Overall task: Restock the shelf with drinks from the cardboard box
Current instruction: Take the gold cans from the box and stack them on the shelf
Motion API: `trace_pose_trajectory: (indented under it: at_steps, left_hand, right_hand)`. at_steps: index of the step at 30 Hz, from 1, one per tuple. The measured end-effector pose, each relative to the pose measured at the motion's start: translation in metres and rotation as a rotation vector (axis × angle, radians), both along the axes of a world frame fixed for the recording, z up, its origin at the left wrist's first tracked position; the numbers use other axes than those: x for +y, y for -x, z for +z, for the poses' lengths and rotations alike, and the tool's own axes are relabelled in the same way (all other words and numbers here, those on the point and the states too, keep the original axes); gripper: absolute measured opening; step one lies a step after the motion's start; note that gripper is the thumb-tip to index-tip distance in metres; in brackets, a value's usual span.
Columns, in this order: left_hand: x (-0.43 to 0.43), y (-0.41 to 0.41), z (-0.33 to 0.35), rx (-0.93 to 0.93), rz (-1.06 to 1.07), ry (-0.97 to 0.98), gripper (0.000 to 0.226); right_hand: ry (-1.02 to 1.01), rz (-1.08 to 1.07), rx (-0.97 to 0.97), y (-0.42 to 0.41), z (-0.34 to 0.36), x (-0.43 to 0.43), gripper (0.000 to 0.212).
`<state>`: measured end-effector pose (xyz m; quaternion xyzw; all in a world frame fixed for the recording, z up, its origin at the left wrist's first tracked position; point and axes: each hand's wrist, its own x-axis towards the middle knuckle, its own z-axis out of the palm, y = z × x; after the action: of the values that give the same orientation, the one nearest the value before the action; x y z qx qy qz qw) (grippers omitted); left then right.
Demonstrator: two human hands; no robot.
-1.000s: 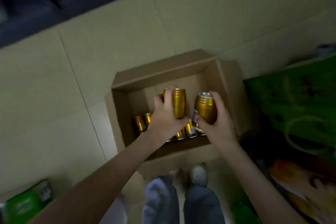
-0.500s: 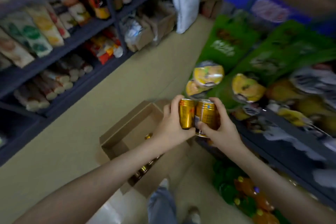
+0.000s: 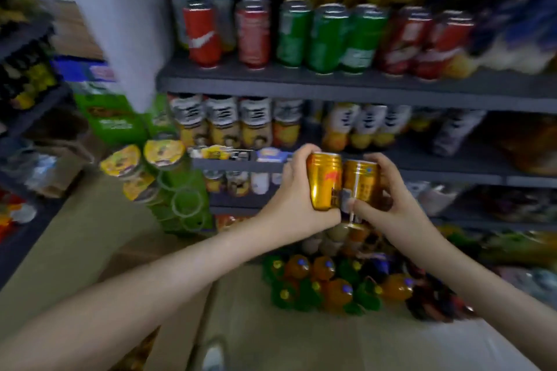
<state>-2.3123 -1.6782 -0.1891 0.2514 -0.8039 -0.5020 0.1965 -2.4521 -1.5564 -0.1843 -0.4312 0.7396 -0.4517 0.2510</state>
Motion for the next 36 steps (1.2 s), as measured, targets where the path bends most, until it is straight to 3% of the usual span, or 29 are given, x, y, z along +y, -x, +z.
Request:
trace_pose_trajectory:
  at_steps: [10,16,22,29,36]
  left_hand:
    - [0.083,0.192,0.113,0.207,-0.245,0.095,0.084]
    - [0.085,0.281,0.163,0.348,-0.269,0.175,0.087]
    - [0.074,0.352,0.214,0.529,-0.257,0.253,0.087]
    - [0.061,0.42,0.27,0.634,-0.205,0.452,0.082]
    - [0.061,0.46,0.273,0.636,-0.047,0.439,0.085]
  right_hand:
    - [0.288,-0.242,0.138,0.158,0.085,0.115,0.074]
    - [0.443,-0.311,0.342,0.246,0.145,0.131,0.085]
    - [0.633,-0.35,0.475,0.344,0.214,0.122,0.08]
    - [0.601,-0.367,0.535,0.446,0.258,0.092,0.087]
    - [0.561,-0.207,0.43,0.504,0.269,0.053,0.087]
